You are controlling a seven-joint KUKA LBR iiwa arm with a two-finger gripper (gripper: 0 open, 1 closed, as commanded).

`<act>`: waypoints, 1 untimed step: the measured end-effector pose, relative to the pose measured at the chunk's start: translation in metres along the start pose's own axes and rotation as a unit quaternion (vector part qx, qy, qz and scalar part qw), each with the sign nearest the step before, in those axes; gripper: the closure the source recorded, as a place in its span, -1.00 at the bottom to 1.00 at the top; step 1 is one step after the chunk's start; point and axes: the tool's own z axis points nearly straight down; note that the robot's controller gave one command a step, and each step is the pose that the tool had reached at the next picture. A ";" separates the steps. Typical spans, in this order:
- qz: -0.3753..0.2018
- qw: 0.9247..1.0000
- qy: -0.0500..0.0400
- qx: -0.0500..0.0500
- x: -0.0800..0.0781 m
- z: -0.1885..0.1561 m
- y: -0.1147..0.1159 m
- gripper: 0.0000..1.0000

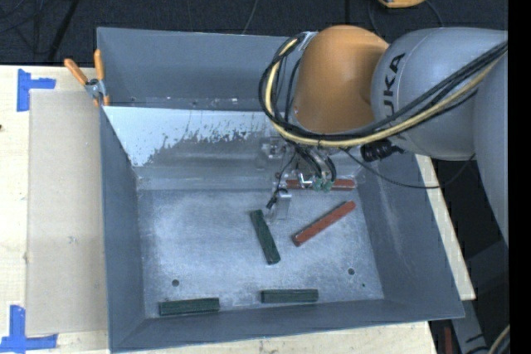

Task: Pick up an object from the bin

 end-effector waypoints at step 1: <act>-0.011 1.000 0.001 0.001 0.038 0.102 -0.082 -1.00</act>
Offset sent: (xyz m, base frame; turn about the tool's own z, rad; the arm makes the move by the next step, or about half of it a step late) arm -0.0357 -0.0785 -0.0964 -0.0270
